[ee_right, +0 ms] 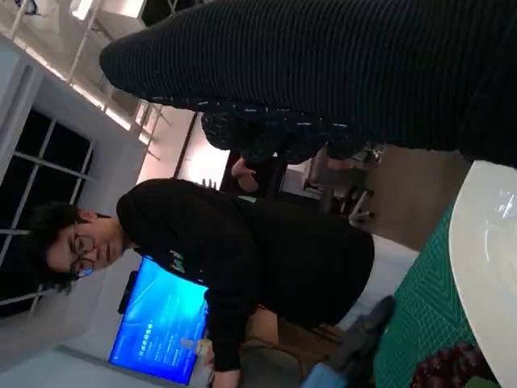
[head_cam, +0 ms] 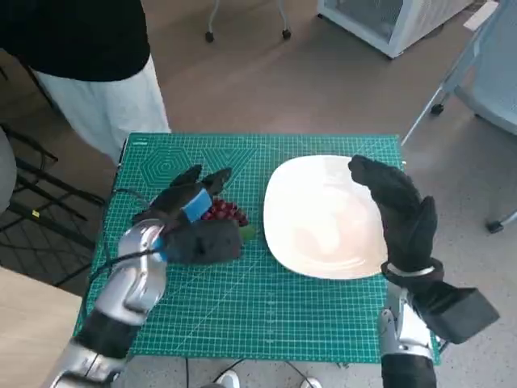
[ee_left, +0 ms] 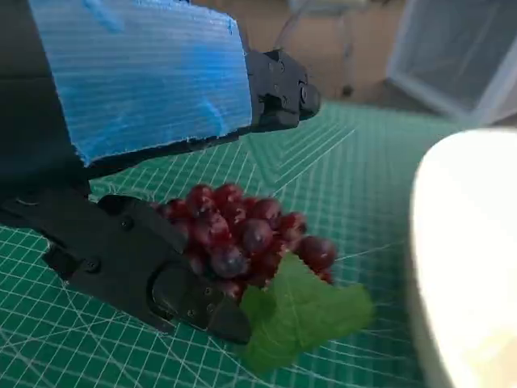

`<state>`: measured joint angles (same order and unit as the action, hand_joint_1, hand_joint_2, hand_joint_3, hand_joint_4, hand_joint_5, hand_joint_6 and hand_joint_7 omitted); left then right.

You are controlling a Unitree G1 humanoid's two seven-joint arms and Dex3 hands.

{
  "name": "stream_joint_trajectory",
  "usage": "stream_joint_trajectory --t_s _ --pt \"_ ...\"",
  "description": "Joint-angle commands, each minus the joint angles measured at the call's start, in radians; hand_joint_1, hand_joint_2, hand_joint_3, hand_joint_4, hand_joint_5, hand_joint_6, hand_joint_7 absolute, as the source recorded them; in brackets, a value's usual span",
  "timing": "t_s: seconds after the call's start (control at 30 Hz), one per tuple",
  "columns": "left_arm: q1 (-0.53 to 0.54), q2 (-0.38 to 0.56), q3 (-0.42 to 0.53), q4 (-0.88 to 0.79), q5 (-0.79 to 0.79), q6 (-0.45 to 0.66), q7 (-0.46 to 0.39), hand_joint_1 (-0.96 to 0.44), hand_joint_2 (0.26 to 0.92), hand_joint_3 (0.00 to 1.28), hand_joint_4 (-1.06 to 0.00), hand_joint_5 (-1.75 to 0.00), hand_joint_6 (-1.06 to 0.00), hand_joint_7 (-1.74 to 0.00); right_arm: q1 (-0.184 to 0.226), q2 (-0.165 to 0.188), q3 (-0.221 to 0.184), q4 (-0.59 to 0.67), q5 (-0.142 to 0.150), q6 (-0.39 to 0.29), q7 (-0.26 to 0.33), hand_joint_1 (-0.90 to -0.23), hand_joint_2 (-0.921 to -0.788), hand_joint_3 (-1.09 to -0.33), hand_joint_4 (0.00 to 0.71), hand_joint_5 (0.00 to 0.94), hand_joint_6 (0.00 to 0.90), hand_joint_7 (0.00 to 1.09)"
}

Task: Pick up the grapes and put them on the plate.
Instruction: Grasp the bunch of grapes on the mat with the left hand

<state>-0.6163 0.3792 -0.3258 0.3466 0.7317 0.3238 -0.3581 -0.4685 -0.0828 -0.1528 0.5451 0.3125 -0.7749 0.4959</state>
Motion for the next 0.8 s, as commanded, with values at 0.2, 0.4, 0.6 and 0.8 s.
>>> stream_joint_trajectory --t_s 0.2,0.4,0.6,0.8 --pt "-0.134 -0.048 -0.074 0.32 0.005 -0.017 0.06 -0.17 0.692 0.0 0.0 0.0 -0.21 0.0 0.014 0.002 -0.002 0.02 0.008 -0.005 0.008 -0.666 -0.921 -0.754 0.452 0.003 0.017 0.48" --pt "-0.179 -0.073 -0.1 0.464 -0.009 -0.034 0.078 -0.17 0.693 0.0 0.0 0.0 -0.21 0.0 0.018 0.0 -0.003 0.014 0.014 -0.003 0.011 -0.663 -0.921 -0.753 0.453 0.003 0.018 0.48" --pt "-0.192 -0.079 -0.102 0.5 -0.032 -0.039 0.074 -0.14 0.698 0.0 -0.02 -0.01 -0.25 -0.02 0.019 0.0 -0.004 0.013 0.018 -0.001 0.013 -0.654 -0.921 -0.752 0.453 0.003 0.019 0.48" --pt "-0.188 -0.077 -0.1 0.504 -0.058 -0.048 0.076 -0.1 0.704 0.01 -0.05 -0.01 -0.28 -0.02 0.016 0.001 -0.005 0.019 0.018 0.0 0.015 -0.649 -0.921 -0.753 0.452 0.003 0.015 0.48"
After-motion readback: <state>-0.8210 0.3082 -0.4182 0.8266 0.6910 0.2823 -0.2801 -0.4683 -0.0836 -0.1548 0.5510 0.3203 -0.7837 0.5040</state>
